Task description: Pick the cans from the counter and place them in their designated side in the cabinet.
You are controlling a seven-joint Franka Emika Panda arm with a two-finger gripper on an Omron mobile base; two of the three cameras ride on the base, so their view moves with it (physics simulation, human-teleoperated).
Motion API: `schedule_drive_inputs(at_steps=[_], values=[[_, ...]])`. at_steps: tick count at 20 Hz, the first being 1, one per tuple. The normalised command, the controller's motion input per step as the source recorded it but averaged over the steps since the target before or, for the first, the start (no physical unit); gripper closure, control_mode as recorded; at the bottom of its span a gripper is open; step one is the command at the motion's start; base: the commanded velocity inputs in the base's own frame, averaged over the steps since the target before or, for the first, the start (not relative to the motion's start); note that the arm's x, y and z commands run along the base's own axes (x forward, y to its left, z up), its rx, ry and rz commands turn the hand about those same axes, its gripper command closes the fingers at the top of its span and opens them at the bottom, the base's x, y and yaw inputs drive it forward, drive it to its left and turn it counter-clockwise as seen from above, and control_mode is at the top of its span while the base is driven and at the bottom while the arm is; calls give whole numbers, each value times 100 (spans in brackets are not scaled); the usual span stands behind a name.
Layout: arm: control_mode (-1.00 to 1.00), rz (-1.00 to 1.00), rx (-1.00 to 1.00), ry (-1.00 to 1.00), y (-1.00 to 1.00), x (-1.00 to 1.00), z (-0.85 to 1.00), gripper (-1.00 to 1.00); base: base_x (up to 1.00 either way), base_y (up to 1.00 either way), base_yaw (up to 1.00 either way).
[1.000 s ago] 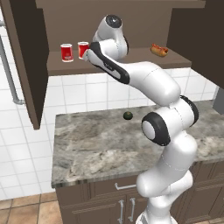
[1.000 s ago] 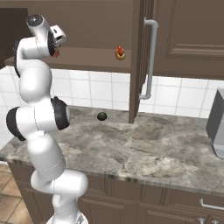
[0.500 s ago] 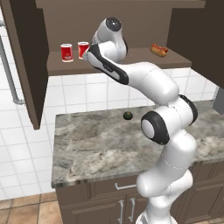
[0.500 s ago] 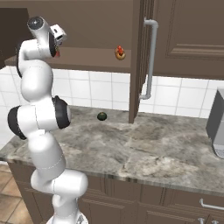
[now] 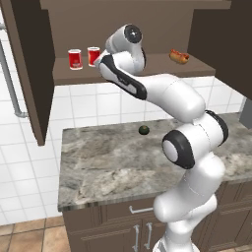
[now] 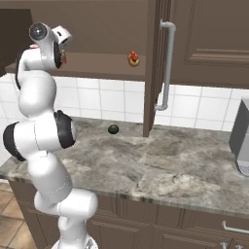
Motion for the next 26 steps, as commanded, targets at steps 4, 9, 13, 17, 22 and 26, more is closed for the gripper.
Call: schedule_drive_inputs(at_steps=[4, 9, 13, 17, 22, 26], values=[[-100, 10, 1, -18, -19, -38, 1, -100, 0, 0, 0], [-100, 10, 0, -7, -27, -68, 13, -100, 0, 0, 0], [-100, 8, 0, 0, -20, -82, 13, -100, 0, 0, 0], [-100, 8, 0, 2, -17, -90, 12, -100, 0, 0, 0], [-100, 8, -1, 3, -14, -97, 6, -100, 0, 0, 0], [-100, 9, -3, 4, -11, -100, 1, -100, 0, 0, 0]])
